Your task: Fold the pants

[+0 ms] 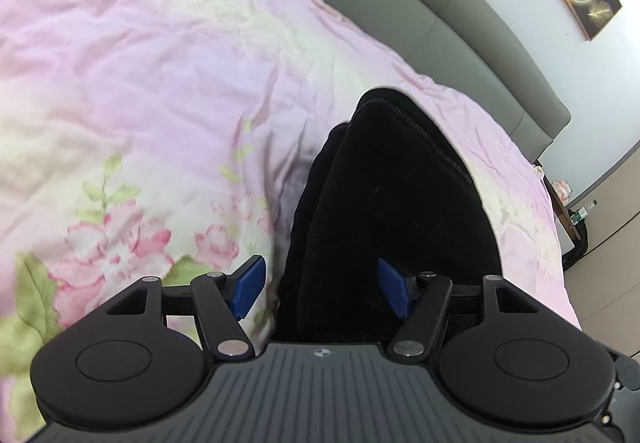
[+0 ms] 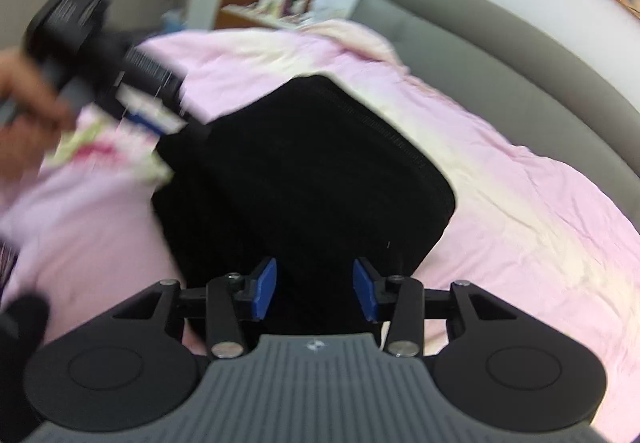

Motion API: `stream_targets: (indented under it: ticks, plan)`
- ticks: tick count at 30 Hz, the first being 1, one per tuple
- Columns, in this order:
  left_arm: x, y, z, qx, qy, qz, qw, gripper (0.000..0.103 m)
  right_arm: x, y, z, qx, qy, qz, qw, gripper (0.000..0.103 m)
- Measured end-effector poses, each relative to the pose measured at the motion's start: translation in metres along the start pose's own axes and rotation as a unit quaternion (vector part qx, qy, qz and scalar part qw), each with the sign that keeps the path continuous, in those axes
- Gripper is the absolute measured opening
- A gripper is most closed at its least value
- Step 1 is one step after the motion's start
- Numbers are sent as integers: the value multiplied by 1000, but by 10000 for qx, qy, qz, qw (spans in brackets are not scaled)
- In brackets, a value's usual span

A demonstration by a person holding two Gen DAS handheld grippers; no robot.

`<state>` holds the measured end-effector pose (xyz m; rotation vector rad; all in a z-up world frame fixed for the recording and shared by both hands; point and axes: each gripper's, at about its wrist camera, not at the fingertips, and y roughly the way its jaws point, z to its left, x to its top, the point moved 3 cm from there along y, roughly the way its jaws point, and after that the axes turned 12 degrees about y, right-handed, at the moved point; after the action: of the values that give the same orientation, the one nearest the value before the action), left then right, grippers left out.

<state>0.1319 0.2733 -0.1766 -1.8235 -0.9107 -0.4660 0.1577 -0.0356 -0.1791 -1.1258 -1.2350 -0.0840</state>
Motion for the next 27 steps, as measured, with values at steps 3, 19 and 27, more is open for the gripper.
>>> stream_targets:
  ticks: [3,19,27]
  plan:
    - [15,-12,-15,-136,214,-241,9994,74,-10,-1,-26,248,-176,236,9993,34]
    - [47,87,-116,-69,2431,1118,9635,74,1,44,-61,1572,-1445,1046,9713,6]
    - [50,105,-107,178,2010,1240,9715,70,-35,21,-20,1191,-1811,809,9729,0]
